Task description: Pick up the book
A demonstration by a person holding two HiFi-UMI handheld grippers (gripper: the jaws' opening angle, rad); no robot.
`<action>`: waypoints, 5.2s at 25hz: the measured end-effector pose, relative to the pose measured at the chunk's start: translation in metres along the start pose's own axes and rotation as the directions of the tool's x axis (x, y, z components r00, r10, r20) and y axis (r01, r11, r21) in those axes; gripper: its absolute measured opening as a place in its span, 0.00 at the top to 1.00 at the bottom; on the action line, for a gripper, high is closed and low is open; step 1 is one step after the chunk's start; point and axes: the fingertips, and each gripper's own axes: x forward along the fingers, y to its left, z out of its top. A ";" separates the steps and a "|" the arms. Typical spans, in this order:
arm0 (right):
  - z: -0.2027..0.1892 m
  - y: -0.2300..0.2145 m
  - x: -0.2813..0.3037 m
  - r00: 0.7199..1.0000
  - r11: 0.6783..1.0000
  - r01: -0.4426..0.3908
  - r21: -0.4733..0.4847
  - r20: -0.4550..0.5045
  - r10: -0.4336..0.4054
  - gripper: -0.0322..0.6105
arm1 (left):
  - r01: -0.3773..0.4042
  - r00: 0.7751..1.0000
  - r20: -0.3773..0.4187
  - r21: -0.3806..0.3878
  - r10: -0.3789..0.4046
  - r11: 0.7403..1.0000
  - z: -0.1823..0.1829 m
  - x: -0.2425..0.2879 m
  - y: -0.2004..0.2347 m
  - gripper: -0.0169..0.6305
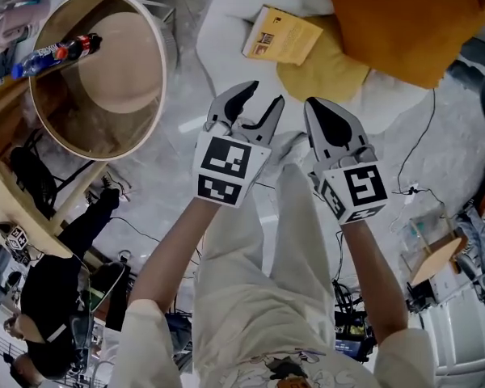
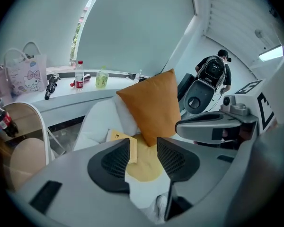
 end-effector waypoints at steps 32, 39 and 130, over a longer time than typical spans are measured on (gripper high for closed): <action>-0.051 -0.055 0.111 0.996 0.995 0.086 0.052 -0.036 -0.084 0.91 | 0.012 0.992 -0.123 0.005 -0.012 1.000 -0.045 0.125 0.109 0.63; -0.068 -0.058 0.125 0.995 0.994 0.088 0.066 -0.052 -0.084 0.91 | 0.020 0.990 -0.136 -0.018 -0.022 1.000 -0.060 0.147 0.123 0.56; -0.075 -0.064 -0.049 0.977 0.973 0.193 0.125 0.069 -0.203 0.91 | -0.038 0.980 -0.192 0.085 0.053 0.996 -0.076 0.115 0.000 0.76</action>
